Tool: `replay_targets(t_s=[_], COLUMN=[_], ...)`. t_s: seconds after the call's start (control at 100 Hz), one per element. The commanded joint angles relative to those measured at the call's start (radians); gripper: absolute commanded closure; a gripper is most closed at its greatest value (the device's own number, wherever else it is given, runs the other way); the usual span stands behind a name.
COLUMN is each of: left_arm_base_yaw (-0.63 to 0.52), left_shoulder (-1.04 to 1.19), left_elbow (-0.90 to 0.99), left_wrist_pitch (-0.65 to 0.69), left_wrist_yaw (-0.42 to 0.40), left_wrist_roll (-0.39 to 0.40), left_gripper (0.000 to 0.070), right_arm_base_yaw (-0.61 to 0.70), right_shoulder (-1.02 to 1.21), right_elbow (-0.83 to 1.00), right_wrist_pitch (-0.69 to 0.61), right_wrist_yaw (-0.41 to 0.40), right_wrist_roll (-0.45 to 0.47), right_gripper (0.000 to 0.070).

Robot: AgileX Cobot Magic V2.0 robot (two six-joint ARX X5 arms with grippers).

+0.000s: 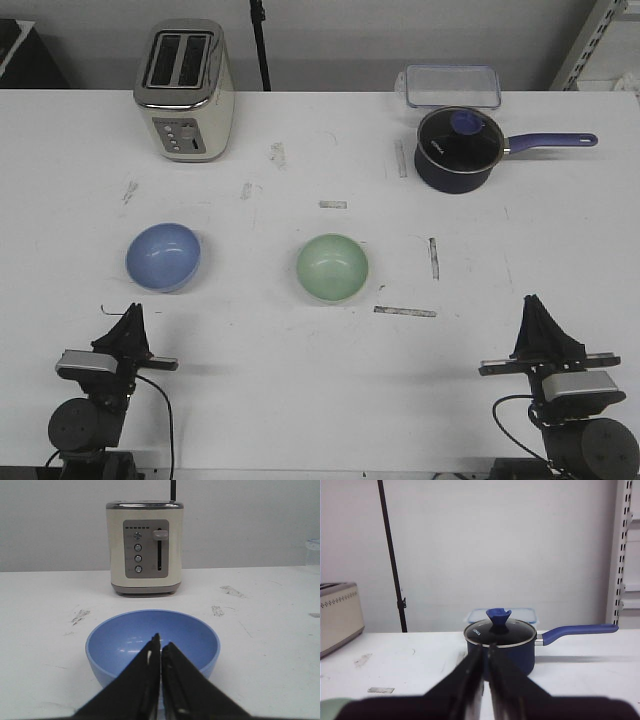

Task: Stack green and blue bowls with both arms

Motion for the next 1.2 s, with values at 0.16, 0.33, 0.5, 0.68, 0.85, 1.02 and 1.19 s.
replay_targets(t_s=[0.16,0.33,0.5,0.68,0.85,1.02,1.19], left_arm_base_yaw=[0.002,0.002,0.002,0.002,0.002,0.002,0.002], left_shoulder=[-0.002,-0.002,-0.002,-0.002,-0.002,-0.002,-0.002], left_elbow=[-0.022,-0.022,-0.022,-0.022,-0.022,-0.022,-0.022], left_wrist_pitch=[0.011,0.011,0.011,0.014,0.023,0.027,0.022], left_wrist_yaw=[-0.002,-0.002,-0.002,-0.008,-0.016,-0.016,-0.017], left_wrist_roll=[0.005,0.005,0.005,0.005,0.005,0.005,0.01], left_gripper=[0.0698,0.0698,0.0698,0.0698,0.0698,0.0698,0.0698], right_arm_base_yaw=[0.001,0.001,0.001,0.001,0.001,0.001,0.001], right_shoulder=[-0.002,-0.002,-0.002,-0.002,-0.002,-0.002,-0.002], right_elbow=[-0.003,-0.003,-0.003,-0.003,-0.003,-0.003,-0.003], right_wrist_pitch=[0.006,0.006,0.006,0.006,0.006,0.006,0.006], right_wrist_yaw=[0.0,0.0,0.0,0.0,0.0,0.0,0.0], right_wrist_roll=[0.01,0.01,0.01,0.01,0.01,0.01,0.01], right_gripper=[0.0693,0.0693,0.0693,0.0693,0.0693,0.0693,0.0693])
